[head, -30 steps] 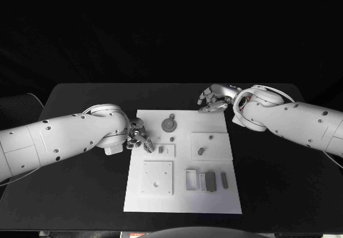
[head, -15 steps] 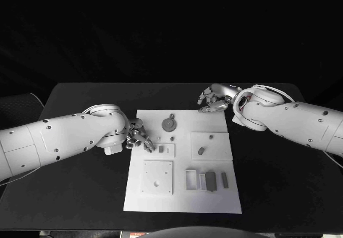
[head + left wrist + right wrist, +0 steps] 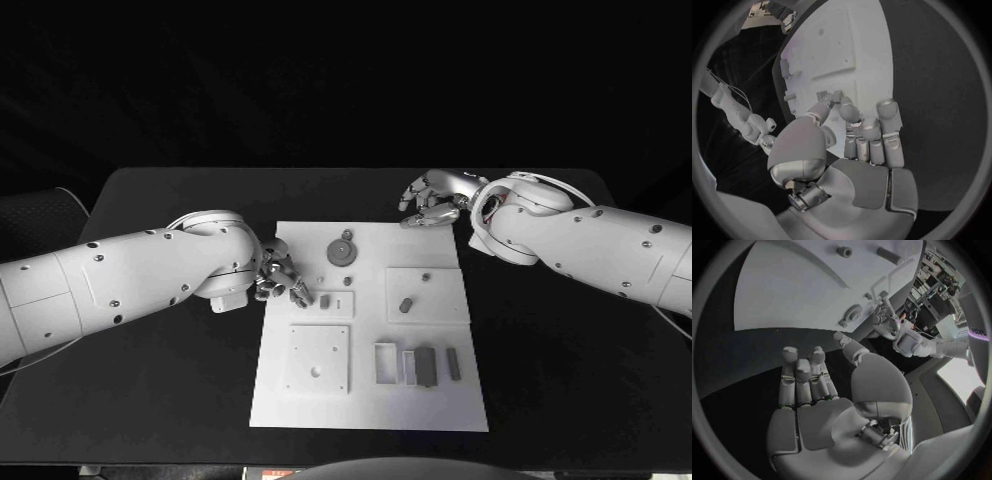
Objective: Assemble the parts on the task board
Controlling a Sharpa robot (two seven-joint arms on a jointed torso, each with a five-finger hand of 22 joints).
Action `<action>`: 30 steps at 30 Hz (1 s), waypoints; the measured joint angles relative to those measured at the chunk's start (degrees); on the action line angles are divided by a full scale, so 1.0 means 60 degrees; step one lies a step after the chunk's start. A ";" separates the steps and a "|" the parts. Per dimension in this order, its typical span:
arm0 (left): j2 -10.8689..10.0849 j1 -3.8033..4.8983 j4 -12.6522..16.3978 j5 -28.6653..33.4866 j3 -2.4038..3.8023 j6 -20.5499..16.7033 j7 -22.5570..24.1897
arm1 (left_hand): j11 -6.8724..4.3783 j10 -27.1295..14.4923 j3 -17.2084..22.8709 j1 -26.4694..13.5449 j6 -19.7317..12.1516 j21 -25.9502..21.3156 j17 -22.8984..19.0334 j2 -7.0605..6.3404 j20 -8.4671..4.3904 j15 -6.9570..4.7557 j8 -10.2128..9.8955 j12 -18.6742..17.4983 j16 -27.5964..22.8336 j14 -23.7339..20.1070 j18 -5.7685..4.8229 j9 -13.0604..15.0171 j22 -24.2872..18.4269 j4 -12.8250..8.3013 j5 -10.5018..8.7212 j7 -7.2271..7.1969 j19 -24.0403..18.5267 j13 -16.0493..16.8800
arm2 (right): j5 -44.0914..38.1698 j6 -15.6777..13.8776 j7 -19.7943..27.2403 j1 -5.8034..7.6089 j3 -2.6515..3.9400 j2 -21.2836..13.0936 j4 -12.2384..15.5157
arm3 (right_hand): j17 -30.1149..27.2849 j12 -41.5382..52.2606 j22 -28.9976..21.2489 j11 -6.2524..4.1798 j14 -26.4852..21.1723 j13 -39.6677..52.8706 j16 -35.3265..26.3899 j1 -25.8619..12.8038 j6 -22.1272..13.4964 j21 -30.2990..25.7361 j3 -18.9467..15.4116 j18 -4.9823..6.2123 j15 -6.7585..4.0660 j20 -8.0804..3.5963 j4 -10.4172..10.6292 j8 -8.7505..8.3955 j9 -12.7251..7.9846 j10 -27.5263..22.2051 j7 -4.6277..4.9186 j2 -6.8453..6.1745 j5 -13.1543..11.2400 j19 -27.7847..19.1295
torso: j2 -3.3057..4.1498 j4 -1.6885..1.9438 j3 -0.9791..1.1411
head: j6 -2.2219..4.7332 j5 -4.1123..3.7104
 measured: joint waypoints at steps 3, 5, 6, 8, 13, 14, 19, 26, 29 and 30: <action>0.0000 -0.0003 0.0000 0.0008 -0.0002 -0.0019 -0.0003 | 0.0000 0.0000 -0.0013 0.0000 0.0000 0.0000 0.0000 0.0000 0.0000 0.0001 0.0003 0.0000 0.0000 0.0000 -0.0006 0.0001 0.0000 -0.0013 0.0000 -0.0001 0.0000 0.0000 | 0.0000 0.0000 0.0000 0.0000 0.0000 0.0000 0.0000 | 0.0000 0.0000 0.0000 0.0000 0.0000 -0.0008 0.0000 0.0000 0.0000 0.0000 0.0000 0.0000 0.0000 0.0000 0.0000 0.0000 0.0000 0.0000 0.0000 0.0000 0.0000 0.0000 | 0.0001 -0.0001 0.0006 | 0.0002 0.0000; 0.0001 -0.0005 0.0000 0.0013 -0.0005 -0.0045 -0.0005 | 0.0000 0.0000 -0.0055 -0.0025 -0.0001 0.0000 -0.0001 0.0025 0.0000 0.0002 0.0031 0.0000 0.0000 0.0000 -0.0010 0.0011 -0.0001 0.0003 0.0000 -0.0002 0.0000 -0.0001 | 0.0000 0.0000 0.0000 0.0000 0.0000 -0.0001 0.0000 | 0.0000 0.0000 0.0000 0.0000 0.0000 -0.0009 0.0000 0.0000 -0.0001 0.0000 0.0000 0.0000 0.0000 0.0000 0.0000 0.0000 0.0001 0.0000 0.0000 0.0000 0.0000 0.0000 | 0.0002 -0.0001 0.0007 | 0.0002 -0.0010; 0.0001 -0.0007 0.0004 0.0018 -0.0007 -0.0062 -0.0007 | 0.0000 0.0000 -0.0066 -0.0045 -0.0007 0.0000 -0.0001 0.0045 0.0000 0.0002 0.0037 0.0000 0.0000 0.0000 -0.0012 0.0016 0.0000 0.0014 0.0000 -0.0010 0.0000 0.0000 | 0.0000 0.0000 0.0000 0.0000 0.0000 -0.0002 0.0000 | 0.0000 0.0000 0.0000 0.0000 0.0000 -0.0009 0.0000 0.0000 -0.0001 0.0000 0.0000 0.0000 0.0000 0.0000 0.0000 0.0000 0.0000 0.0000 0.0000 0.0000 0.0000 0.0000 | 0.0002 -0.0003 0.0011 | 0.0002 -0.0014; 0.0000 -0.0007 0.0020 0.0049 -0.0011 -0.0100 -0.0025 | 0.0000 0.0000 -0.0066 -0.0045 -0.0008 0.0000 -0.0001 0.0045 0.0000 0.0003 0.0049 0.0000 0.0000 0.0001 -0.0017 0.0032 -0.0001 0.0014 0.0000 -0.0010 0.0000 -0.0001 | 0.0000 0.0000 0.0000 0.0000 0.0000 -0.0005 0.0000 | 0.0000 0.0000 0.0000 0.0000 0.0000 -0.0009 0.0000 0.0000 -0.0001 0.0000 0.0000 0.0000 0.0000 0.0001 0.0000 0.0000 0.0001 0.0000 0.0000 0.0000 0.0000 0.0000 | 0.0003 -0.0005 0.0012 | 0.0002 -0.0020; 0.0025 -0.0018 0.0069 0.0129 -0.0017 -0.0144 -0.0054 | 0.0000 0.0000 -0.0066 -0.0082 -0.0009 0.0000 -0.0002 0.0082 0.0000 0.0004 0.0046 0.0000 0.0000 0.0000 -0.0056 0.0031 -0.0001 0.0014 0.0000 -0.0012 0.0000 0.0008 | 0.0000 0.0000 0.0000 -0.0001 0.0000 -0.0006 0.0008 | 0.0000 0.0000 0.0000 0.0000 -0.0001 -0.0009 0.0000 0.0000 -0.0001 0.0000 0.0000 0.0000 0.0001 0.0001 0.0000 0.0000 0.0001 0.0001 0.0000 0.0000 0.0000 -0.0001 | 0.0004 -0.0005 0.0013 | -0.0014 -0.0035; 0.0029 -0.0020 0.0070 0.0138 -0.0017 -0.0147 -0.0054 | 0.0000 0.0000 -0.0066 -0.0082 -0.0009 0.0000 -0.0002 0.0082 0.0000 0.0004 0.0046 0.0000 0.0000 -0.0001 -0.0056 0.0031 -0.0001 0.0014 0.0000 -0.0012 0.0001 0.0008 | 0.0000 0.0000 0.0000 -0.0001 0.0000 -0.0006 0.0009 | 0.0000 0.0000 0.0000 -0.0001 -0.0001 -0.0009 0.0000 0.0000 -0.0001 0.0000 0.0000 0.0000 0.0001 0.0001 0.0000 0.0000 0.0001 0.0000 -0.0001 0.0000 0.0000 -0.0002 | 0.0004 -0.0005 0.0014 | -0.0015 -0.0036; 0.0033 -0.0022 0.0075 0.0191 -0.0017 -0.0158 -0.0057 | 0.0000 -0.0001 -0.0066 -0.0082 -0.0013 0.0000 -0.0002 0.0082 0.0001 -0.0021 0.0043 0.0000 0.0000 -0.0029 -0.0060 0.0029 -0.0001 0.0014 0.0000 -0.0017 0.0001 0.0008 | 0.0000 0.0000 0.0000 -0.0002 0.0000 -0.0017 0.0016 | 0.0000 0.0000 0.0000 -0.0001 -0.0003 -0.0009 0.0000 0.0000 -0.0001 0.0000 0.0000 0.0000 0.0003 -0.0006 0.0000 0.0000 0.0001 0.0001 -0.0001 0.0000 0.0000 0.0007 | 0.0004 -0.0005 0.0016 | -0.0016 -0.0039; 0.0033 -0.0024 0.0079 0.0225 -0.0017 -0.0158 -0.0063 | 0.0000 -0.0001 -0.0066 -0.0082 -0.0015 0.0000 -0.0002 0.0082 0.0001 -0.0028 0.0043 0.0000 0.0000 -0.0040 -0.0064 0.0029 -0.0001 0.0014 0.0000 -0.0020 0.0001 0.0007 | 0.0000 0.0000 0.0000 -0.0002 0.0000 -0.0019 0.0025 | 0.0000 0.0000 0.0000 -0.0001 -0.0012 -0.0009 0.0000 0.0000 -0.0002 0.0000 0.0000 -0.0001 0.0012 -0.0021 0.0000 0.0000 0.0002 0.0001 -0.0001 0.0000 0.0000 0.0022 | 0.0004 -0.0004 0.0014 | -0.0028 -0.0051; 0.0034 -0.0024 0.0079 0.0234 -0.0017 -0.0158 -0.0066 | 0.0000 -0.0001 -0.0066 -0.0024 -0.0019 0.0000 0.0005 0.0140 0.0001 -0.0016 0.0044 0.0000 0.0000 -0.0051 -0.0066 0.0029 -0.0002 0.0014 0.0000 -0.0026 0.0001 0.0007 | 0.0000 0.0000 0.0000 -0.0003 0.0000 -0.0014 0.0025 | 0.0000 0.0000 0.0000 -0.0002 -0.0013 -0.0009 0.0000 0.0000 -0.0002 0.0000 0.0000 0.0000 0.0013 -0.0021 0.0000 0.0000 0.0002 0.0002 -0.0001 0.0000 0.0000 0.0021 | 0.0004 -0.0004 0.0012 | -0.0029 -0.0062; 0.0034 -0.0024 0.0079 0.0235 -0.0017 -0.0158 -0.0066 | 0.0000 -0.0001 -0.0066 -0.0019 -0.0023 0.0000 0.0006 0.0145 0.0001 -0.0016 0.0046 0.0000 0.0000 -0.0051 -0.0067 0.0030 -0.0002 0.0014 0.0000 -0.0030 0.0001 0.0007 | 0.0000 0.0000 0.0000 -0.0003 0.0000 -0.0013 0.0024 | 0.0000 0.0000 0.0000 -0.0002 -0.0013 -0.0008 0.0000 0.0000 -0.0002 0.0000 0.0000 0.0000 0.0013 -0.0021 0.0000 0.0000 0.0002 0.0002 -0.0001 0.0000 0.0000 0.0021 | 0.0004 -0.0003 0.0013 | -0.0029 -0.0063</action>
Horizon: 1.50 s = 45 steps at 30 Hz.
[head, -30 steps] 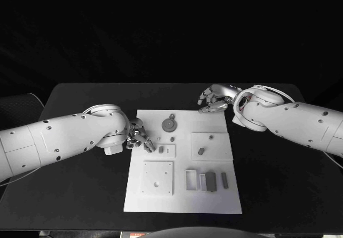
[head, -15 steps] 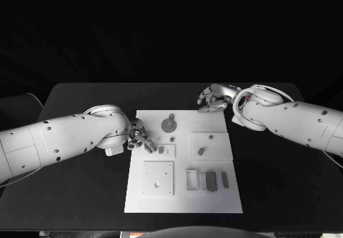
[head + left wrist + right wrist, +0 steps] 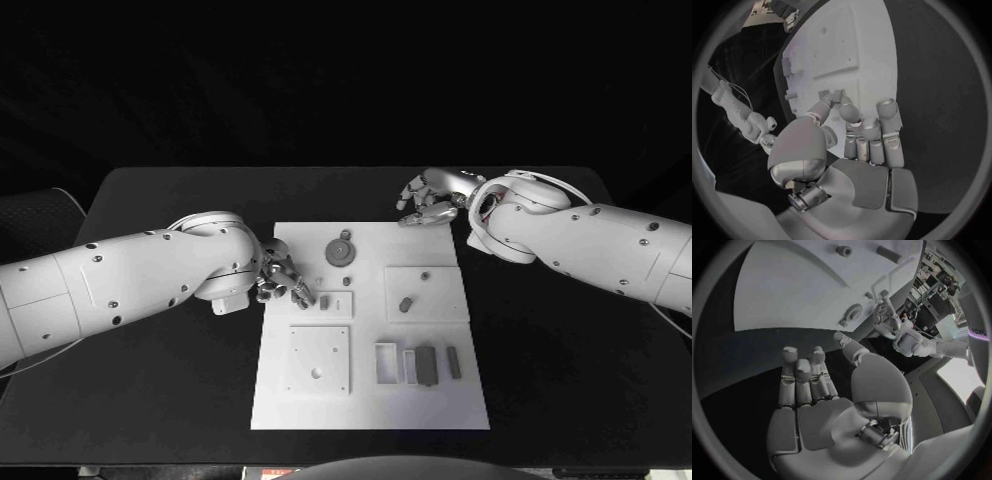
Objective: Assemble the parts on the task board
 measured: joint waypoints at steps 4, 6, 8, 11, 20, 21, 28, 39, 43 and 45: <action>0.0000 0.0001 0.0000 0.0004 0.0002 0.0000 0.0000 | 0.0000 -0.0001 -0.0061 0.0212 0.0002 0.0000 0.0000 0.0212 0.0000 0.0001 0.0000 0.0000 0.0000 -0.0001 -0.0006 -0.0011 0.0000 -0.0224 0.0035 -0.0006 0.0000 0.0000 | 0.0000 0.0000 0.0000 0.0000 0.0000 0.0001 -0.0004 | 0.0000 0.0000 0.0000 -0.0014 -0.0001 0.0000 0.0000 0.0000 -0.0001 0.0000 0.0000 0.0000 0.0001 0.0000 0.0000 0.0000 0.0000 0.0014 0.0000 0.0000 0.0000 0.0000 | 0.0000 0.0003 -0.0006 | 0.0006 -0.0001; 0.0000 0.0001 0.0000 0.0010 0.0004 0.0000 0.0000 | 0.0000 -0.0001 0.0024 0.0290 0.0004 0.0000 -0.0001 0.0290 0.0000 -0.0002 -0.0001 0.0000 0.0000 0.0002 -0.0016 -0.0032 -0.0001 -0.0339 0.0216 -0.0005 0.0000 -0.0001 | 0.0000 0.0000 0.0000 0.0000 0.0000 0.0006 -0.0006 | 0.0000 0.0000 0.0000 -0.0014 -0.0002 0.0000 0.0000 0.0000 0.0000 0.0000 0.0000 0.0001 0.0002 0.0000 0.0000 0.0000 0.0000 0.0014 0.0000 0.0000 0.0000 0.0000 | 0.0000 0.0002 -0.0006 | 0.0006 0.0000; -0.0001 0.0002 0.0001 0.0019 0.0007 0.0001 0.0004 | 0.0000 -0.0001 0.0187 0.0318 0.0032 0.0000 -0.0001 0.0318 0.0000 -0.0015 -0.0050 0.0000 0.0000 0.0016 -0.0069 -0.0052 -0.0001 -0.0385 0.0802 0.0022 0.0000 -0.0001 | 0.0000 0.0000 0.0000 0.0000 0.0000 0.0010 -0.0007 | 0.0000 0.0000 0.0000 -0.0014 -0.0003 0.0000 0.0000 0.0000 0.0006 0.0000 0.0000 0.0000 0.0003 0.0001 0.0000 0.0000 -0.0006 0.0014 0.0006 0.0000 0.0000 -0.0001 | -0.0001 0.0003 -0.0006 | 0.0005 0.0005; -0.0017 0.0002 0.0001 0.0028 0.0007 0.0001 0.0014 | 0.0000 0.0000 0.0201 0.0318 0.0041 0.0000 -0.0002 0.0318 0.0000 -0.0014 -0.0052 0.0000 0.0000 0.0017 -0.0077 -0.0063 -0.0001 -0.0382 0.1334 0.0031 0.0000 -0.0015 | 0.0000 0.0001 0.0000 0.0000 0.0000 0.0011 -0.0009 | 0.0000 0.0000 0.0000 -0.0014 -0.0006 0.0000 0.0000 0.0000 0.0024 0.0000 0.0000 0.0000 0.0007 0.0001 0.0000 0.0000 -0.0008 0.0014 0.0024 0.0000 0.0000 -0.0001 | -0.0001 0.0004 -0.0006 | 0.0005 0.0014; -0.0029 -0.0005 -0.0004 0.0053 0.0000 -0.0054 0.0045 | 0.0016 0.0016 0.0201 0.0179 0.0057 0.0001 -0.0002 0.0457 0.0013 0.0010 -0.0050 0.0006 -0.0006 0.0041 -0.0180 -0.0094 0.0003 -0.0385 0.4239 0.0046 0.0012 -0.0030 | 0.0000 0.0001 0.0003 0.0000 0.0000 0.0016 -0.0011 | 0.0000 0.0000 0.0000 -0.0014 -0.0017 0.0001 0.0000 0.0000 0.0025 0.0000 0.0000 0.0000 0.0017 0.0002 0.0000 0.0000 -0.0008 0.0014 0.0025 0.0000 0.0000 -0.0002 | -0.0001 0.0004 -0.0006 | 0.0027 0.0029; -0.0029 -0.0006 -0.0003 0.0055 0.0000 -0.0060 0.0047 | 0.0017 0.0017 0.0201 0.0179 0.0058 0.0001 -0.0002 0.0457 0.0036 0.0021 -0.0052 0.0033 -0.0006 0.0052 -0.0199 -0.0100 0.0006 -0.0385 0.4241 0.0047 0.0037 -0.0030 | 0.0000 0.0001 0.0003 0.0000 0.0000 0.0016 -0.0011 | 0.0000 0.0000 0.0000 -0.0014 -0.0017 0.0001 0.0000 0.0000 0.0025 0.0000 0.0000 0.0000 0.0017 0.0003 0.0000 0.0000 -0.0008 0.0014 0.0025 0.0000 0.0000 -0.0003 | -0.0001 0.0004 -0.0006 | 0.0027 0.0030; -0.0028 -0.0007 0.0007 0.0054 -0.0004 -0.0076 0.0048 | 0.0018 0.0018 0.0200 0.0179 0.0059 0.0001 -0.0003 0.0457 0.0036 0.0037 -0.0053 0.0039 -0.0006 0.0069 -0.0081 -0.0112 0.0006 -0.0386 0.4328 0.0047 0.0036 -0.0030 | 0.0000 0.0002 0.0003 -0.0001 0.0000 0.0010 -0.0011 | 0.0000 0.0000 0.0000 -0.0015 0.0012 0.0001 0.0000 0.0000 0.0023 0.0000 0.0000 0.0000 -0.0011 0.0004 0.0000 0.0000 -0.0007 0.0014 0.0023 0.0000 0.0000 -0.0004 | -0.0002 0.0004 -0.0001 | 0.0028 0.0027; 0.0002 -0.0005 0.0083 -0.0002 -0.0003 0.0059 -0.0040 | 0.0019 0.0018 0.0199 0.0179 0.0058 0.0001 -0.0004 0.0457 0.0036 0.0054 -0.0092 0.0038 -0.0053 0.0086 -0.0081 -0.0128 0.0005 -0.0387 0.4532 0.0047 0.0036 -0.0061 | 0.0000 0.0002 0.0003 -0.0002 0.0000 0.0009 -0.0006 | 0.0000 0.0000 0.0000 -0.0015 0.0014 -0.0007 0.0000 0.0000 0.0020 0.0000 0.0000 0.0000 -0.0012 0.0007 0.0000 0.0000 -0.0007 0.0015 0.0020 0.0000 0.0000 -0.0006 | -0.0007 0.0006 0.0000 | 0.0027 0.0028; 0.0038 -0.0004 0.0090 -0.0047 -0.0003 0.0124 -0.0065 | 0.0019 0.0018 0.0198 0.0179 0.0058 0.0001 -0.0014 0.0457 0.0036 0.0056 -0.0092 0.0038 -0.0053 0.0088 -0.0087 -0.0141 0.0004 -0.0388 0.4531 0.0047 0.0036 -0.0061 | 0.0000 0.0003 0.0003 -0.0002 0.0000 0.0010 -0.0009 | 0.0000 0.0000 0.0000 -0.0015 0.0013 -0.0007 0.0000 0.0000 0.0019 0.0000 0.0000 0.0000 -0.0012 0.0018 0.0000 0.0000 -0.0006 0.0015 0.0020 0.0000 0.0000 -0.0018 | -0.0007 0.0005 -0.0001 | 0.0016 0.0019; 0.0057 -0.0001 0.0082 -0.0073 0.0000 0.0150 -0.0076 | 0.0019 0.0019 0.0194 0.0179 0.0058 0.0001 -0.0014 0.0457 0.0037 0.0060 -0.0092 0.0038 -0.0053 0.0092 -0.0090 -0.0150 0.0004 -0.0393 0.4425 0.0047 0.0036 -0.0071 | 0.0000 0.0003 0.0003 -0.0002 0.0000 0.0011 -0.0010 | 0.0000 0.0000 0.0000 -0.0015 0.0012 -0.0007 0.0000 0.0000 0.0019 0.0000 0.0000 0.0000 -0.0011 0.0018 0.0000 0.0000 -0.0006 0.0015 0.0019 0.0000 0.0000 -0.0018 | -0.0006 0.0005 -0.0001 | 0.0015 0.0018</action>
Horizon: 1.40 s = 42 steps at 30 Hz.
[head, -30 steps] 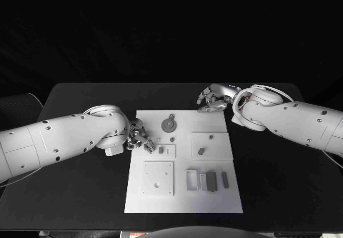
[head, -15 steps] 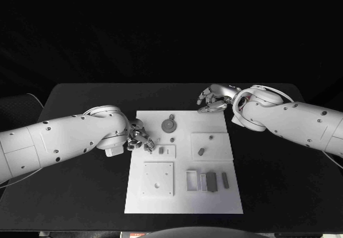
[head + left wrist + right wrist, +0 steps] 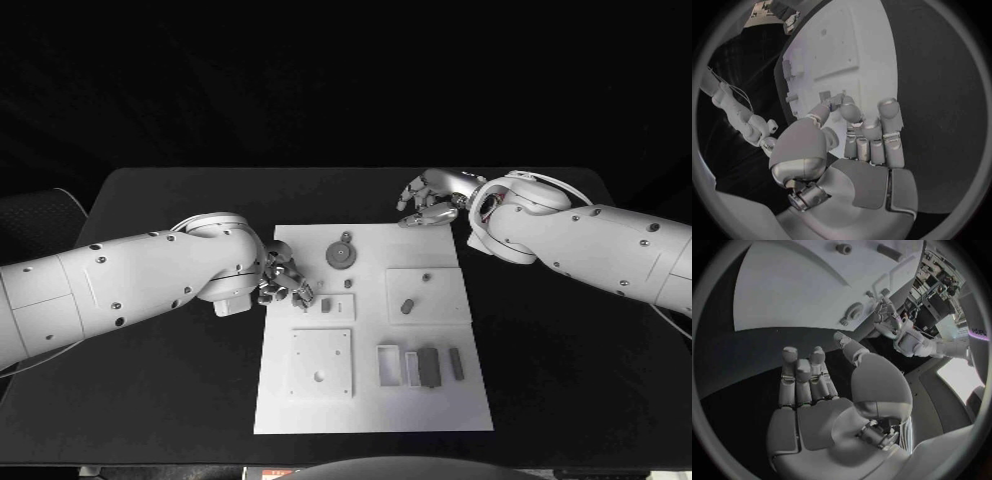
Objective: Assemble the parts on the task board
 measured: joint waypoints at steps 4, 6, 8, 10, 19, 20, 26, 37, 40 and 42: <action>0.0034 0.0009 -0.0004 -0.0066 0.0008 0.0074 -0.0022 | 0.0001 0.0001 0.0021 0.0000 0.0000 0.0000 -0.0017 0.0000 0.0000 0.0011 -0.0019 0.0000 -0.0037 0.0011 -0.0008 -0.0037 0.0000 0.0021 -0.0303 0.0000 0.0000 -0.0003 | 0.0000 0.0001 0.0000 0.0000 0.0000 0.0003 -0.0004 | 0.0000 0.0000 0.0000 0.0000 -0.0001 0.0000 0.0000 0.0000 0.0000 0.0000 0.0000 0.0000 0.0001 0.0001 0.0000 0.0000 0.0000 0.0000 0.0000 0.0000 0.0000 0.0000 | 0.0001 -0.0001 0.0000 | 0.0001 0.0002; 0.0042 0.0019 0.0000 -0.0108 0.0010 0.0120 -0.0029 | 0.0001 0.0001 0.0021 0.0000 0.0000 0.0000 -0.0017 0.0000 0.0000 0.0012 -0.0019 0.0000 -0.0037 0.0012 -0.0016 -0.0030 -0.0001 0.0021 -0.0304 0.0000 0.0000 -0.0010 | 0.0000 0.0001 0.0000 0.0000 0.0000 0.0004 -0.0008 | 0.0000 0.0000 0.0000 0.0000 -0.0004 0.0000 0.0000 0.0000 -0.0001 0.0000 0.0000 0.0000 0.0005 0.0001 0.0000 0.0000 0.0000 0.0000 -0.0001 0.0000 0.0000 -0.0001 | 0.0002 -0.0001 0.0000 | -0.0007 0.0011; 0.0046 0.0040 0.0001 -0.0148 0.0005 0.0175 -0.0036 | 0.0001 0.0001 0.0021 0.0000 0.0000 0.0000 -0.0016 0.0000 0.0000 0.0012 -0.0019 0.0000 -0.0037 0.0012 -0.0047 -0.0027 -0.0001 0.0021 -0.0322 -0.0001 0.0000 -0.0011 | 0.0000 0.0002 0.0000 0.0000 0.0000 0.0007 -0.0011 | 0.0000 0.0000 0.0000 0.0000 -0.0010 0.0000 0.0000 0.0000 -0.0001 0.0000 0.0000 0.0000 0.0010 0.0001 0.0000 0.0000 0.0000 0.0000 -0.0001 0.0000 0.0000 -0.0001 | 0.0003 -0.0001 0.0000 | -0.0013 0.0020; 0.0042 0.0066 0.0002 -0.0177 -0.0005 0.0234 -0.0046 | 0.0001 0.0001 0.0021 0.0000 0.0000 0.0000 -0.0016 0.0000 0.0000 0.0013 -0.0019 0.0000 -0.0037 0.0013 -0.0048 -0.0027 -0.0001 0.0021 -0.0340 -0.0001 0.0000 -0.0011 | 0.0000 0.0002 0.0000 0.0000 0.0000 0.0011 -0.0011 | 0.0000 0.0000 0.0000 0.0000 -0.0011 0.0000 0.0000 0.0000 -0.0001 0.0000 0.0000 0.0000 0.0011 0.0001 0.0000 0.0000 0.0000 0.0000 -0.0002 0.0000 0.0000 -0.0001 | 0.0003 -0.0001 0.0000 | -0.0014 0.0025; 0.0096 0.0230 0.0002 -0.0263 -0.0009 0.0625 -0.0104 | 0.0051 -0.0021 0.0021 0.0000 0.0000 0.0000 -0.0016 0.0000 0.0000 0.0029 -0.0018 0.0000 -0.0037 0.0029 -0.0055 -0.0024 -0.0002 0.0021 -0.0377 -0.0002 0.0000 -0.0011 | 0.0000 0.0005 -0.0001 0.0000 0.0000 0.0022 -0.0019 | 0.0000 0.0000 0.0000 0.0000 -0.0013 0.0001 0.0000 0.0000 -0.0006 0.0000 0.0000 0.0001 0.0013 0.0002 0.0000 0.0000 0.0001 0.0000 -0.0005 0.0000 0.0000 -0.0002 | 0.0002 0.0000 -0.0005 | -0.0002 0.0029; 0.0115 0.0241 0.0004 -0.0267 -0.0008 0.0664 -0.0107 | 0.0051 -0.0021 0.0021 0.0000 0.0000 0.0000 -0.0016 0.0000 0.0000 0.0029 -0.0018 0.0000 -0.0037 0.0029 -0.0055 -0.0024 -0.0002 0.0021 -0.0378 -0.0002 0.0000 -0.0011 | 0.0000 0.0006 -0.0001 0.0000 0.0000 0.0026 -0.0019 | 0.0000 0.0000 0.0000 0.0000 -0.0014 0.0001 0.0000 0.0000 -0.0016 0.0000 0.0000 0.0000 0.0014 0.0002 0.0000 0.0000 0.0001 0.0000 -0.0016 0.0000 0.0000 -0.0002 | 0.0002 0.0001 -0.0005 | 0.0000 0.0029; 0.0192 0.0261 0.0016 -0.0270 -0.0007 0.0866 -0.0124 | 0.0051 -0.0020 0.0020 0.0000 0.0000 0.0000 -0.0016 0.0000 0.0000 0.0027 -0.0018 0.0000 -0.0037 0.0027 -0.0061 -0.0020 -0.0003 0.0020 -0.0415 -0.0002 0.0000 -0.0011 | 0.0000 0.0007 -0.0001 0.0000 0.0000 0.0034 -0.0020 | 0.0000 0.0000 0.0000 0.0000 -0.0027 0.0001 0.0000 0.0000 -0.0018 0.0000 0.0000 0.0000 0.0027 0.0003 0.0000 0.0000 -0.0008 0.0000 -0.0017 0.0000 0.0000 -0.0003 | 0.0002 0.0001 -0.0005 | 0.0011 0.0037; 0.0232 0.0262 0.0017 -0.0262 -0.0018 0.1100 -0.0149 | 0.0040 -0.0032 0.0019 0.0000 -0.0027 0.0000 -0.0021 0.0000 0.0000 0.0007 -0.0065 -0.0039 -0.0037 0.0007 -0.0096 -0.0017 -0.0003 0.0019 -0.0452 0.0025 0.0000 -0.0010 | 0.0000 0.0011 -0.0001 0.0000 0.0000 0.0049 -0.0025 | 0.0000 0.0000 0.0000 0.0000 -0.0027 0.0000 0.0000 0.0000 -0.0019 0.0000 0.0000 0.0000 0.0026 0.0004 0.0000 0.0000 -0.0007 0.0000 -0.0017 0.0000 0.0000 -0.0004 | 0.0002 0.0001 0.0000 | 0.0007 0.0059; 0.0236 0.0262 0.0003 -0.0278 -0.0021 0.1140 -0.0154 | 0.0025 -0.0047 0.0019 0.0000 -0.0027 0.0000 -0.0024 0.0000 0.0000 0.0004 -0.0066 -0.0039 -0.0037 0.0004 -0.0061 -0.0025 -0.0003 0.0019 -0.0489 0.0025 0.0000 -0.0010 | 0.0000 0.0013 -0.0001 0.0000 0.0000 0.0053 -0.0026 | 0.0000 0.0000 0.0000 0.0000 -0.0006 -0.0007 0.0000 0.0000 -0.0019 0.0000 0.0000 0.0000 0.0006 0.0005 0.0000 0.0000 -0.0007 0.0000 -0.0017 0.0000 0.0000 -0.0005 | 0.0003 0.0001 0.0000 | 0.0005 0.0064; 0.0237 0.0262 -0.0003 -0.0298 -0.0022 0.1152 -0.0157 | 0.0025 -0.0047 0.0019 0.0000 -0.0027 0.0000 -0.0024 0.0000 0.0000 0.0002 -0.0066 -0.0039 -0.0037 0.0002 -0.0048 -0.0026 -0.0003 0.0018 -0.0525 0.0025 0.0000 -0.0009 | 0.0000 0.0014 -0.0001 0.0000 0.0000 0.0053 -0.0028 | 0.0000 0.0000 0.0000 0.0000 0.0000 -0.0008 0.0000 0.0000 -0.0019 0.0000 0.0000 0.0000 0.0000 0.0004 0.0000 0.0000 -0.0007 0.0000 -0.0017 0.0000 0.0000 -0.0004 | 0.0004 0.0001 0.0000 | 0.0004 0.0067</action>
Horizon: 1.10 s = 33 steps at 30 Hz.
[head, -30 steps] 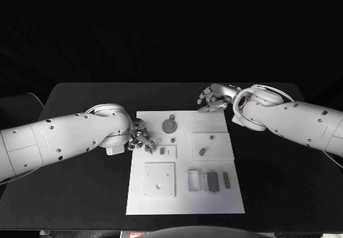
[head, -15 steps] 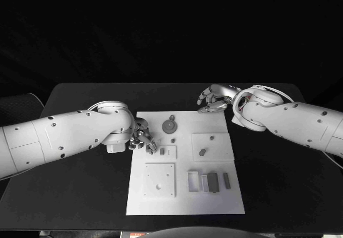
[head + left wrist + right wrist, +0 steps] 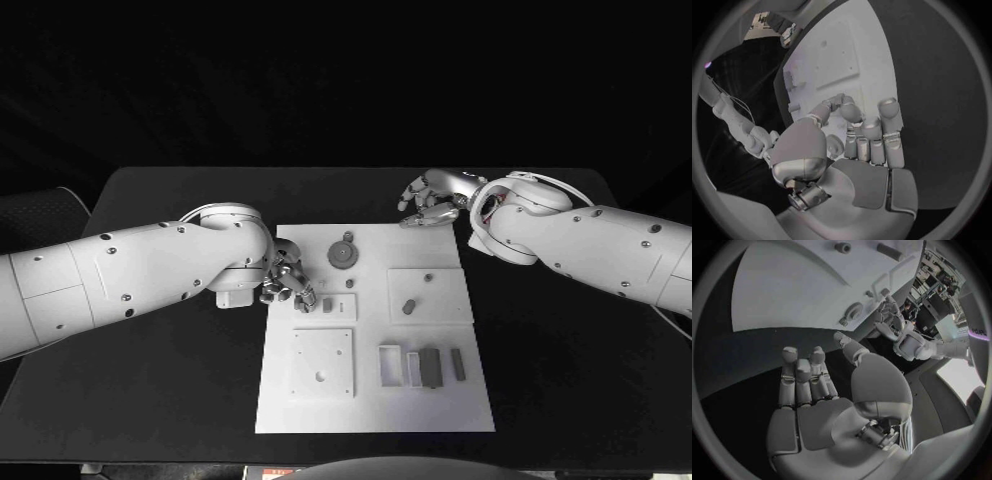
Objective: Assemble the parts on the task board
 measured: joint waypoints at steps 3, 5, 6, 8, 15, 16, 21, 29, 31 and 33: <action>0.0018 0.0000 -0.0010 -0.0031 -0.0001 0.0002 -0.0003 | 0.0000 0.0000 0.0000 0.0000 0.0000 0.0000 0.0000 0.0000 0.0000 -0.0001 0.0000 0.0000 0.0000 -0.0001 0.0010 0.0000 0.0000 0.0000 -0.0002 0.0000 0.0000 0.0000 | 0.0000 0.0001 0.0000 0.0000 0.0000 0.0001 -0.0001 | 0.0000 0.0000 0.0000 0.0000 0.0001 0.0000 0.0000 0.0000 0.0000 0.0000 0.0000 0.0000 -0.0001 -0.0009 0.0000 0.0000 0.0000 0.0000 0.0000 0.0000 0.0000 0.0010 | 0.0001 -0.0001 0.0000 | -0.0001 0.0002; 0.0038 0.0000 -0.0019 -0.0058 -0.0001 0.0002 -0.0004 | 0.0000 0.0000 -0.0001 0.0000 0.0000 0.0000 0.0000 0.0000 0.0000 -0.0001 0.0000 0.0000 0.0000 -0.0001 0.0012 0.0000 0.0000 -0.0001 -0.0020 0.0000 0.0000 0.0000 | 0.0000 0.0002 0.0000 0.0000 0.0000 0.0003 -0.0001 | 0.0000 0.0000 -0.0001 0.0000 0.0001 0.0000 0.0000 0.0000 0.0000 0.0000 0.0000 0.0000 -0.0001 -0.0022 0.0000 0.0000 0.0000 0.0000 0.0000 0.0000 0.0000 0.0023 | 0.0002 -0.0001 0.0000 | -0.0001 0.0003; 0.0044 0.0000 -0.0021 -0.0074 -0.0001 0.0002 -0.0004 | 0.0000 0.0000 -0.0001 0.0000 0.0000 0.0000 0.0000 0.0000 0.0000 0.0000 0.0000 0.0000 0.0000 -0.0001 0.0013 0.0000 0.0000 -0.0001 -0.0029 0.0000 0.0000 0.0000 | 0.0000 0.0002 0.0000 0.0000 0.0000 0.0003 -0.0001 | 0.0000 0.0000 0.0000 0.0000 0.0001 0.0000 0.0000 0.0000 0.0000 0.0000 0.0000 0.0000 -0.0001 -0.0022 0.0000 0.0000 0.0000 0.0000 0.0000 0.0000 0.0000 0.0023 | 0.0002 -0.0001 0.0000 | -0.0002 0.0003; 0.0048 0.0000 -0.0028 -0.0107 -0.0001 0.0002 -0.0004 | 0.0000 0.0000 -0.0001 0.0000 0.0000 0.0000 0.0000 0.0000 0.0000 0.0000 0.0000 0.0000 0.0000 -0.0002 0.0014 0.0000 -0.0001 -0.0002 -0.0037 0.0000 0.0000 0.0000 | 0.0000 0.0003 0.0000 0.0000 0.0000 0.0003 -0.0001 | 0.0000 0.0000 0.0000 0.0000 0.0001 0.0000 0.0000 0.0000 -0.0001 0.0000 0.0000 0.0001 -0.0001 -0.0022 0.0000 0.0000 0.0000 0.0000 0.0000 0.0000 0.0000 0.0023 | 0.0003 -0.0001 -0.0005 | -0.0002 0.0004; 0.0070 0.0000 -0.0085 -0.0210 -0.0007 0.0002 -0.0006 | 0.0036 -0.0036 -0.0011 0.0000 -0.0052 0.0000 -0.0010 0.0002 0.0034 0.0004 -0.0045 0.0000 -0.0056 -0.0004 0.0074 -0.0017 -0.0001 -0.0011 -0.0710 0.0052 -0.0034 0.0002 | 0.0000 0.0005 -0.0001 0.0000 0.0000 0.0000 0.0017 | 0.0000 0.0000 0.0000 0.0000 0.0000 0.0001 0.0000 0.0000 -0.0001 0.0000 0.0000 0.0000 0.0000 -0.0022 0.0000 0.0000 0.0001 0.0000 -0.0001 0.0000 0.0000 0.0023 | 0.0003 -0.0003 -0.0005 | -0.0009 0.0003; 0.0075 0.0000 -0.0089 -0.0228 -0.0008 0.0002 -0.0006 | 0.0053 -0.0052 -0.0004 -0.0001 -0.0060 0.0000 -0.0011 0.0002 0.0034 0.0004 -0.0045 0.0000 -0.0056 -0.0005 0.0073 -0.0021 -0.0001 -0.0005 -0.0777 0.0059 -0.0034 0.0007 | 0.0000 0.0006 -0.0001 0.0000 0.0000 0.0000 0.0021 | 0.0000 0.0000 0.0000 0.0000 0.0000 0.0001 0.0000 0.0000 -0.0001 0.0000 0.0000 0.0000 0.0000 -0.0022 0.0000 0.0000 0.0001 0.0000 -0.0001 0.0000 0.0000 0.0023 | 0.0003 -0.0002 -0.0005 | -0.0011 -0.0001; 0.0086 0.0000 -0.0122 -0.0304 -0.0011 0.0004 -0.0006 | 0.0042 -0.0129 0.0017 0.0078 -0.0106 -0.0001 -0.0010 0.0090 -0.0001 -0.0004 -0.0093 0.0000 -0.0056 -0.0049 0.0067 -0.0042 -0.0001 0.0015 -0.1632 0.0099 -0.0073 0.0056 | 0.0000 0.0007 -0.0001 0.0000 0.0000 0.0001 0.0024 | 0.0000 0.0000 0.0000 0.0000 -0.0002 0.0001 0.0000 0.0000 -0.0002 0.0000 0.0000 0.0000 0.0002 -0.0021 0.0000 0.0000 0.0001 0.0000 -0.0001 0.0000 0.0000 0.0022 | 0.0003 -0.0003 -0.0005 | -0.0015 -0.0008; 0.0119 0.0004 -0.0162 -0.0378 -0.0023 0.0005 -0.0004 | 0.0073 -0.0164 0.0145 0.0081 -0.0121 -0.0001 -0.0010 0.0093 0.0014 0.0011 -0.0119 0.0000 -0.0056 -0.0095 0.0059 -0.0015 0.0003 0.0044 -0.2255 0.0086 -0.0089 0.0073 | 0.0000 0.0008 -0.0001 0.0000 0.0000 -0.0003 0.0032 | 0.0000 0.0000 -0.0001 0.0000 -0.0011 0.0002 0.0000 0.0000 0.0021 0.0000 0.0000 0.0001 0.0011 -0.0021 0.0000 0.0000 0.0002 0.0000 0.0021 0.0000 0.0000 0.0022 | 0.0003 -0.0005 -0.0002 | -0.0020 -0.0010; 0.0125 0.0006 -0.0167 -0.0389 -0.0027 0.0005 -0.0001 | 0.0072 -0.0165 0.0145 0.0081 -0.0121 -0.0006 -0.0010 0.0094 0.0014 0.0012 -0.0119 0.0000 -0.0056 -0.0097 0.0055 -0.0015 0.0006 0.0044 -0.2305 0.0086 -0.0088 0.0082 | 0.0000 0.0009 -0.0001 0.0000 0.0000 -0.0006 0.0034 | 0.0000 0.0000 0.0000 0.0000 -0.0011 0.0002 0.0000 0.0000 0.0021 0.0000 0.0000 0.0001 0.0011 -0.0020 0.0000 0.0000 0.0002 0.0001 0.0022 0.0000 0.0000 0.0021 | 0.0003 -0.0005 0.0000 | -0.0021 -0.0014; 0.0127 0.0008 -0.0172 -0.0399 -0.0030 0.0007 0.0003 | 0.0052 -0.0187 0.0190 0.0081 -0.0121 -0.0034 -0.0010 0.0094 -0.0004 0.0017 -0.0120 0.0000 -0.0056 -0.0103 0.0050 -0.0015 0.0005 0.0054 -0.2519 0.0085 -0.0107 0.0093 | 0.0000 0.0009 -0.0001 0.0000 0.0000 -0.0008 0.0035 | 0.0000 0.0000 0.0000 0.0000 -0.0012 0.0002 0.0000 0.0000 0.0022 0.0000 0.0000 0.0000 0.0012 -0.0020 0.0000 0.0000 -0.0001 0.0001 0.0022 0.0000 0.0000 0.0021 | 0.0003 -0.0006 0.0000 | -0.0021 -0.0016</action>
